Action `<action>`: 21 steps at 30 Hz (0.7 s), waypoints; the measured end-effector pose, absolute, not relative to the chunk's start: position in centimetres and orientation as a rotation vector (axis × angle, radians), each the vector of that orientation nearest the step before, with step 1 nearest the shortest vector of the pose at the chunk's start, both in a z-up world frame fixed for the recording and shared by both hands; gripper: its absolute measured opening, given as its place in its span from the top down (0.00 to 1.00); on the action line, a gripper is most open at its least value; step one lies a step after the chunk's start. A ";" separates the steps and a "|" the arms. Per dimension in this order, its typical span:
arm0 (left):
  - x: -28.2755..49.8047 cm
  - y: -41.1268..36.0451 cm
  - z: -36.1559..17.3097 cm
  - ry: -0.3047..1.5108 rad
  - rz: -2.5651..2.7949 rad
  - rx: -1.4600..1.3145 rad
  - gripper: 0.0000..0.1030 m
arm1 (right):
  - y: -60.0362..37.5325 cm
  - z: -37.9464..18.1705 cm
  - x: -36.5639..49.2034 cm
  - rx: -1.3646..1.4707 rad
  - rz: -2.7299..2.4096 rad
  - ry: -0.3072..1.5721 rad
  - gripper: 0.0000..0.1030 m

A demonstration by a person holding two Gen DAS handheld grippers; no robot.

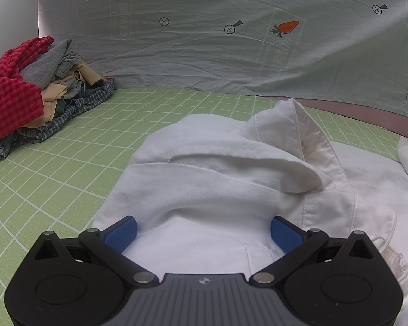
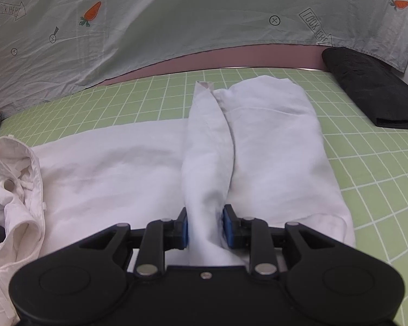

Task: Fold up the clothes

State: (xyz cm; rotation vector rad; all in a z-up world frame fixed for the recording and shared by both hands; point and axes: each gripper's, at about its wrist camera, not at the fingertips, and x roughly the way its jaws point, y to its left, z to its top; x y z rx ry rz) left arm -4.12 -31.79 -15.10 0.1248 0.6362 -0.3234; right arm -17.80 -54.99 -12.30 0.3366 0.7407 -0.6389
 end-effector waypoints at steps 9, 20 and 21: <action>-4.1 -31.7 -15.1 0.638 -0.324 0.123 0.00 | -54.9 -12.4 -17.9 0.317 -0.631 0.743 0.74; -2.7 -30.8 -14.2 0.722 -0.394 0.091 0.00 | -51.9 -10.1 -18.8 0.294 -0.618 0.713 0.83; -2.3 -30.1 -13.7 0.750 -0.435 0.061 0.00 | -51.4 -9.7 -18.9 0.291 -0.620 0.710 0.83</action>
